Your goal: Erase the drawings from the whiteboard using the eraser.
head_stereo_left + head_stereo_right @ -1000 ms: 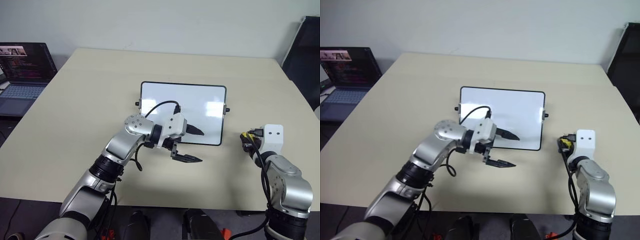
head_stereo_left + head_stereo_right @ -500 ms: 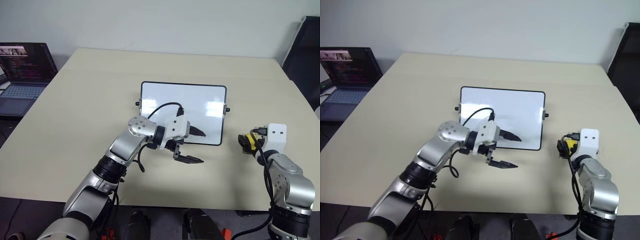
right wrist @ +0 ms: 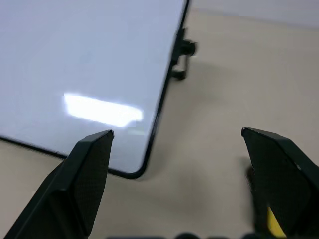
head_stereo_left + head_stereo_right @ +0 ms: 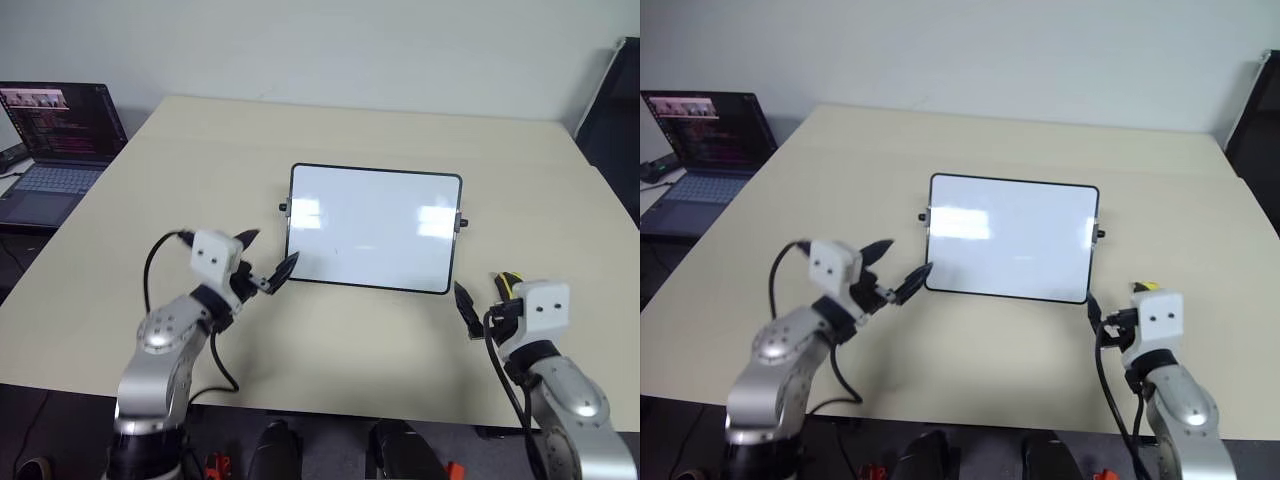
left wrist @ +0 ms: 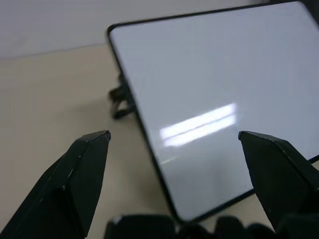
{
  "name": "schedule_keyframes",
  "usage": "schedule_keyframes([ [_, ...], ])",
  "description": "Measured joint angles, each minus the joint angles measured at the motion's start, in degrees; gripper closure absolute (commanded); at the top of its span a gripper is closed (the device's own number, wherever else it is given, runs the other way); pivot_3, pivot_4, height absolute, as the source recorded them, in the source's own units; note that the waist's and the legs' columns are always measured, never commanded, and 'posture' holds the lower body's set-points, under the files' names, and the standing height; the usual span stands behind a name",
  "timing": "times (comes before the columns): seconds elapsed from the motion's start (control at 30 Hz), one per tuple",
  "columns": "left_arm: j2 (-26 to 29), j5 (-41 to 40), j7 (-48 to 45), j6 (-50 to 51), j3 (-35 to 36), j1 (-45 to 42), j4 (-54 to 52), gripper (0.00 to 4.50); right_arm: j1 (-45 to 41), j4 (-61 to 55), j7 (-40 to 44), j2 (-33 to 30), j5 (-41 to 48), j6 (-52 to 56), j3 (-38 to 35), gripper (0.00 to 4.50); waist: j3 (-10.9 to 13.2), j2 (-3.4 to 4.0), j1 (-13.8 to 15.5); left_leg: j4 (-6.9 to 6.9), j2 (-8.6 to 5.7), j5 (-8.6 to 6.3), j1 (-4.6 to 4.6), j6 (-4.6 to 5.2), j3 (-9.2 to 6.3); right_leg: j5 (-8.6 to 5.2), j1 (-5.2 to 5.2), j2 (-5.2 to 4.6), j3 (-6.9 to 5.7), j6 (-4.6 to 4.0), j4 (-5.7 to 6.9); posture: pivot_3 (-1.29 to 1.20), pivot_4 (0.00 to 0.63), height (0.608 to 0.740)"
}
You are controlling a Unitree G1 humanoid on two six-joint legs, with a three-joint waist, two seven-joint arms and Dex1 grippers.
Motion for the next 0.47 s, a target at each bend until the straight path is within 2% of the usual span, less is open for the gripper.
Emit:
schedule_keyframes([
  [0.17, -2.18, 1.92, 7.96, 0.14, 1.84, 4.70, -1.10, 0.00, 7.84, 3.22, 0.79, 5.07, 4.68, -10.68, -2.69, 0.02, -0.03, -0.08, -0.21, 0.20, 0.00, 0.00, 0.08, 0.00, 0.03, 0.05, -0.15, -0.02, 0.09, -0.03, -0.03, 0.00, 0.150, 0.740],
  [0.47, -2.20, 2.11, 11.44, 0.95, 2.45, 6.91, -1.10, 0.00, 10.63, 5.69, 0.74, 4.38, 6.75, -13.84, -3.34, 0.02, -0.07, -0.13, -0.66, 0.16, 0.00, -0.01, 0.09, -0.02, 0.08, 0.07, -0.21, -0.05, 0.11, -0.07, -0.07, 0.00, 0.150, 0.740],
])
